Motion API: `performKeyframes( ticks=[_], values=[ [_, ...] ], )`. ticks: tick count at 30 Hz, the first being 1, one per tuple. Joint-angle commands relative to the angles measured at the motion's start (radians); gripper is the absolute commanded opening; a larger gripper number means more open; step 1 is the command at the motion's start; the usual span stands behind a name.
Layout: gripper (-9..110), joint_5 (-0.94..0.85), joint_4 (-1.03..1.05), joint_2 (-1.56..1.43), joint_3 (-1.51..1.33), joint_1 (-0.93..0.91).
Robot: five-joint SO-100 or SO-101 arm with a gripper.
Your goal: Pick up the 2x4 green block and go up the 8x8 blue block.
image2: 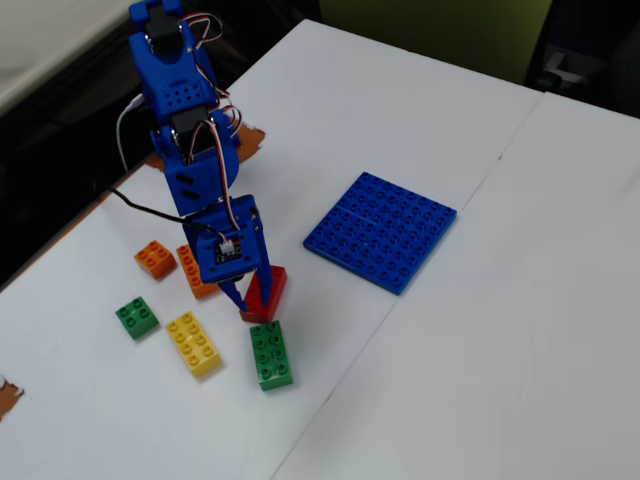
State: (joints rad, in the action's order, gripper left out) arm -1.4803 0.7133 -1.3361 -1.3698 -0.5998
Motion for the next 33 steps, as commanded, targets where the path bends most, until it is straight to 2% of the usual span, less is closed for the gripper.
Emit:
performKeyframes(
  ticks=[1,11,23,33],
  values=[
    [15,-0.006,-0.064,0.044,0.072,-0.011],
    [18,-0.100,-0.130,0.163,0.072,-0.029],
    [24,-0.092,-0.222,0.225,0.072,-0.028],
    [24,-0.104,-0.245,0.256,0.072,-0.034]
  ],
)
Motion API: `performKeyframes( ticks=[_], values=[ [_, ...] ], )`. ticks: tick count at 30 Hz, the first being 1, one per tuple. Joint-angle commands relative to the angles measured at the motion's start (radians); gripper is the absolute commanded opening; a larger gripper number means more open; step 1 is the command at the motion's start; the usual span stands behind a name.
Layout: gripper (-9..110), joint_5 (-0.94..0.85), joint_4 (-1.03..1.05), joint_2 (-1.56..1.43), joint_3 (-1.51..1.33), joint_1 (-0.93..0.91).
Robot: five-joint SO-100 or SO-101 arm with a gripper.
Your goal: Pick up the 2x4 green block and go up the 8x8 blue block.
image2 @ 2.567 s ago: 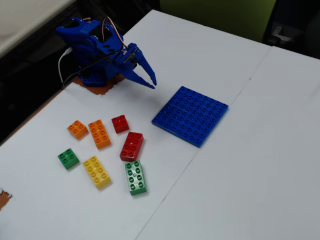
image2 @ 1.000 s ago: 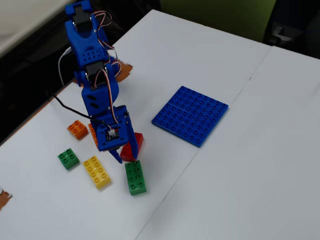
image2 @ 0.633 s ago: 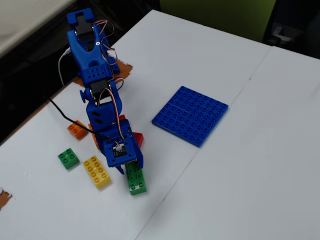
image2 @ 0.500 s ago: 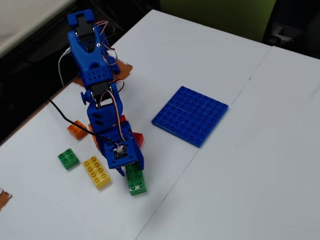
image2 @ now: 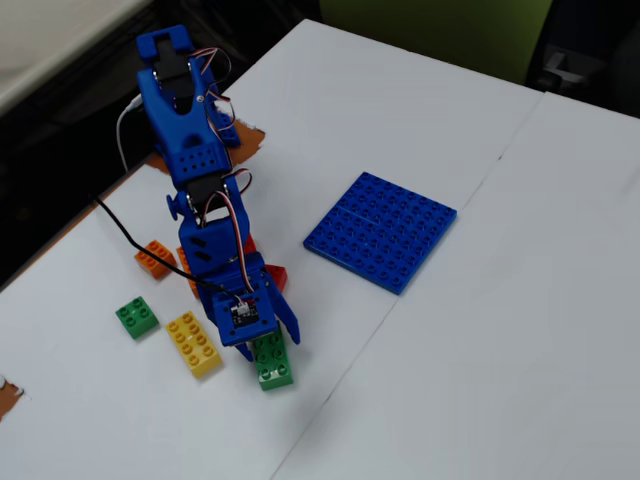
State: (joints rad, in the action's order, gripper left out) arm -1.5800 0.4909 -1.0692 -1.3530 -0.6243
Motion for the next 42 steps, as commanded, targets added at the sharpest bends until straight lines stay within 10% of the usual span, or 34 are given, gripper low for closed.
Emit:
performKeyframes(
  ticks=[1,25,42],
  values=[
    [24,-0.008,-0.025,-0.009,0.055,-0.012],
    [8,0.026,-0.043,-0.003,0.049,0.000],
    [7,0.014,0.764,-0.664,0.049,0.187]
  ],
)
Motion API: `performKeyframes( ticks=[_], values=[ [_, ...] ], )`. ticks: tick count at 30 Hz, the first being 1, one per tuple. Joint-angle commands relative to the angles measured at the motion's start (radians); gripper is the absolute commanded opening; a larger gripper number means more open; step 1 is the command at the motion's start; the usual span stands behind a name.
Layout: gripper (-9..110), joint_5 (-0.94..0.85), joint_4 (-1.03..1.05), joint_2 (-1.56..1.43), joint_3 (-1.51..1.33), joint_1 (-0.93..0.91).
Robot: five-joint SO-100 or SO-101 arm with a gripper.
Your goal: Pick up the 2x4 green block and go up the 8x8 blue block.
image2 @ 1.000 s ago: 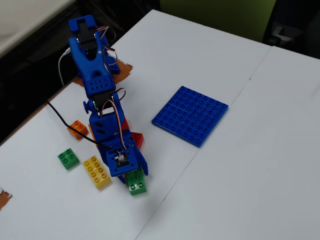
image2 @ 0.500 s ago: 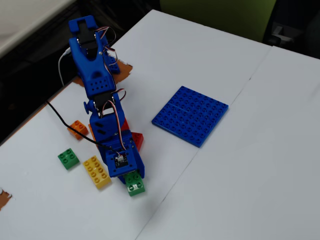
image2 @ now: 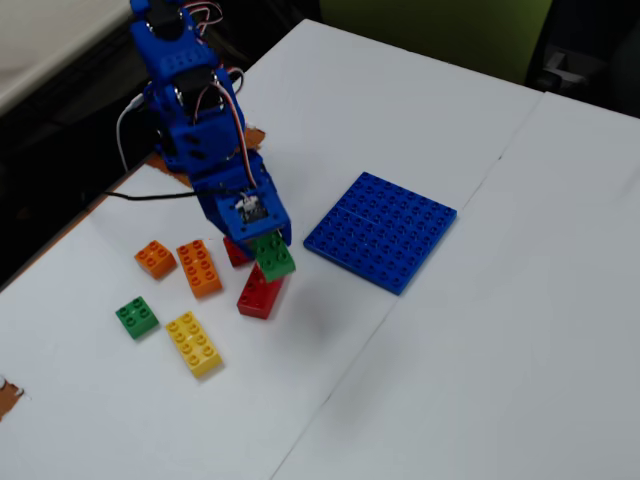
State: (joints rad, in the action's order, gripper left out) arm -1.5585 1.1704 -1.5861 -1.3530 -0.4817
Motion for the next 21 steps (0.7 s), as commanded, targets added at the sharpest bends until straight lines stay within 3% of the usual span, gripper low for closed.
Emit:
performKeyframes(
  ticks=[1,9,21],
  values=[
    [7,-0.008,0.115,-0.183,0.049,0.063],
    [6,0.061,0.193,-0.364,0.087,0.202],
    [0,0.152,0.232,-0.267,0.362,0.428]
  ],
)
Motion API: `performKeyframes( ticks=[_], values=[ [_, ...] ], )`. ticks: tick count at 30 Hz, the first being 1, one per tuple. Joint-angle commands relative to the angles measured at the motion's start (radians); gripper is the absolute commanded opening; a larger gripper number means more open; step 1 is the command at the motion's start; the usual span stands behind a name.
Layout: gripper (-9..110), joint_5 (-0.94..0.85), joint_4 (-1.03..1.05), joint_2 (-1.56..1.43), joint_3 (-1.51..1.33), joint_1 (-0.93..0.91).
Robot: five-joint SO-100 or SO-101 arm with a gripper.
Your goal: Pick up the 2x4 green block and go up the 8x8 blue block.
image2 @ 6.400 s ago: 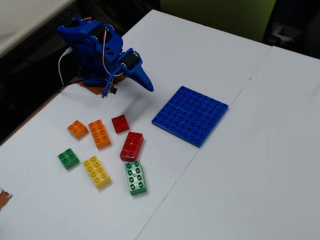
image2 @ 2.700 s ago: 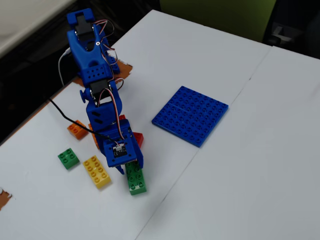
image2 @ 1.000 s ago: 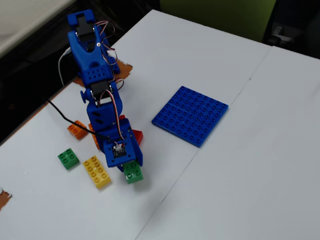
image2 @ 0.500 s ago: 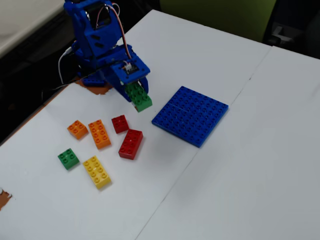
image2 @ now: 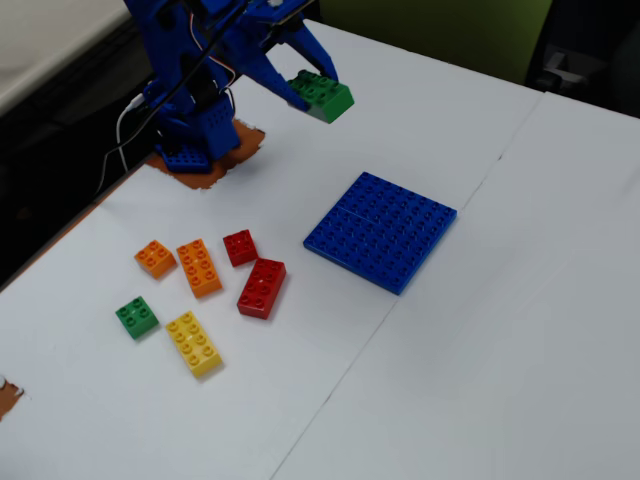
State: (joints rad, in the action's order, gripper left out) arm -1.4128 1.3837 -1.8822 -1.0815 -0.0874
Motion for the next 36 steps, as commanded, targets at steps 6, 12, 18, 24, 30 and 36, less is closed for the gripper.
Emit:
performKeyframes(
  ticks=[6,12,18,24,30,36],
  values=[
    [0,-0.021,0.051,0.175,0.161,0.057],
    [0,-0.055,-0.038,0.319,0.147,0.048],
    [0,-0.064,-0.152,0.423,0.144,0.049],
    [0,-0.080,-0.160,0.414,0.054,0.060],
    [0,-0.117,-0.169,0.347,-0.081,0.100],
    [0,-0.112,-0.167,0.327,-0.061,0.120]
  ],
)
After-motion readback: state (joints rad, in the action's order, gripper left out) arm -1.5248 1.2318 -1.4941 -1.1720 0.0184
